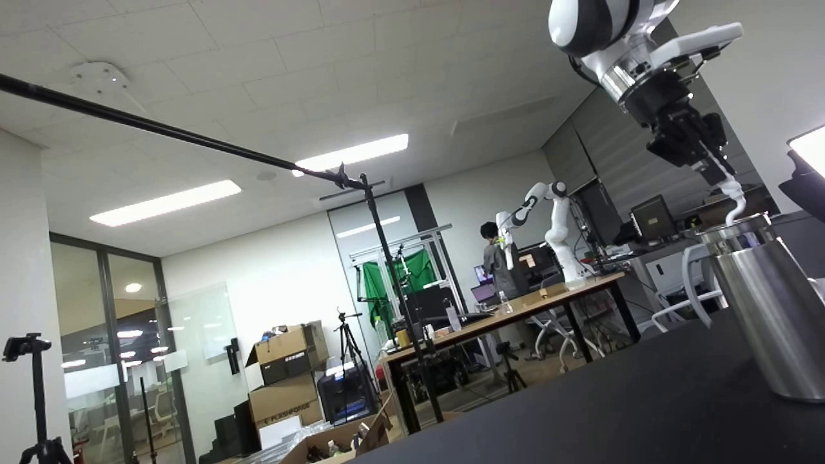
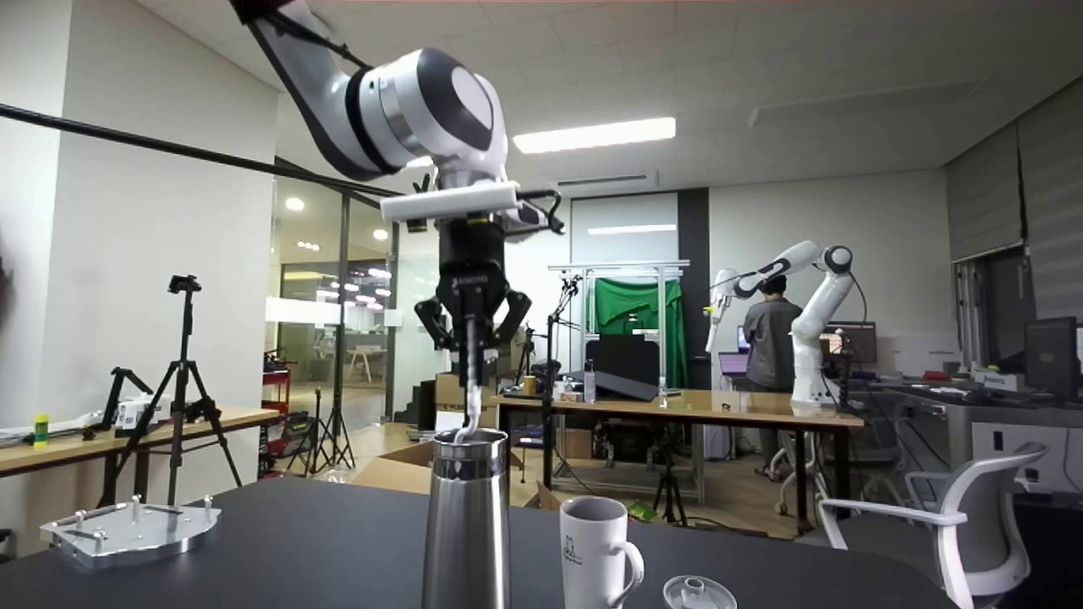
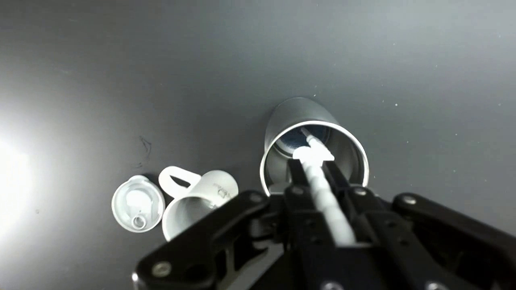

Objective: Use the object to clean the flask

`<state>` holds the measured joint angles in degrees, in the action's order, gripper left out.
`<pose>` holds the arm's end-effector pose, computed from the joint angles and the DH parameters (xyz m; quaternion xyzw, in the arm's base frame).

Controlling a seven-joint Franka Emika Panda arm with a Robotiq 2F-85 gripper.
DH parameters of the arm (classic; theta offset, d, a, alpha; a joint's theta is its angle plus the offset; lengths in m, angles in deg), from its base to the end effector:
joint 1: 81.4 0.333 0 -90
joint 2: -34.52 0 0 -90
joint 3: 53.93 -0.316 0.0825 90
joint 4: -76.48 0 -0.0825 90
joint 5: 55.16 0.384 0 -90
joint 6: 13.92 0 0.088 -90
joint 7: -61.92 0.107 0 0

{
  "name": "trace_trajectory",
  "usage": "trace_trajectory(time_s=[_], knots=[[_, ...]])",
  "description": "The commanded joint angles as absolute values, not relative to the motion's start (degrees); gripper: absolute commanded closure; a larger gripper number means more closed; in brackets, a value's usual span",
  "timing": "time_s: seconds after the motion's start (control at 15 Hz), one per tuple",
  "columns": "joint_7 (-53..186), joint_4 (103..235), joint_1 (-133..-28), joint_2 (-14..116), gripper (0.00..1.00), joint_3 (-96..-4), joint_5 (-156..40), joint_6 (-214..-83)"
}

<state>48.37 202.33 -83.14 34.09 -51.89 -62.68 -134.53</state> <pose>0.5183 -0.0405 0.3806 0.9903 0.1205 -0.0497 0.0479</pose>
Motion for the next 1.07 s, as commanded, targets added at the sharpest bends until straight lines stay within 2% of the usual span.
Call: trace_trajectory(time_s=[0.0,0.6,1.0], knots=[[49.0,200.3,-83.0,38.4,0.96,-52.2,-62.4,-134.2],[46.8,196.0,-82.7,27.9,0.96,-52.3,-60.7,-130.1],[46.7,203.5,-83.0,34.6,0.96,-51.6,-59.7,-138.7]])
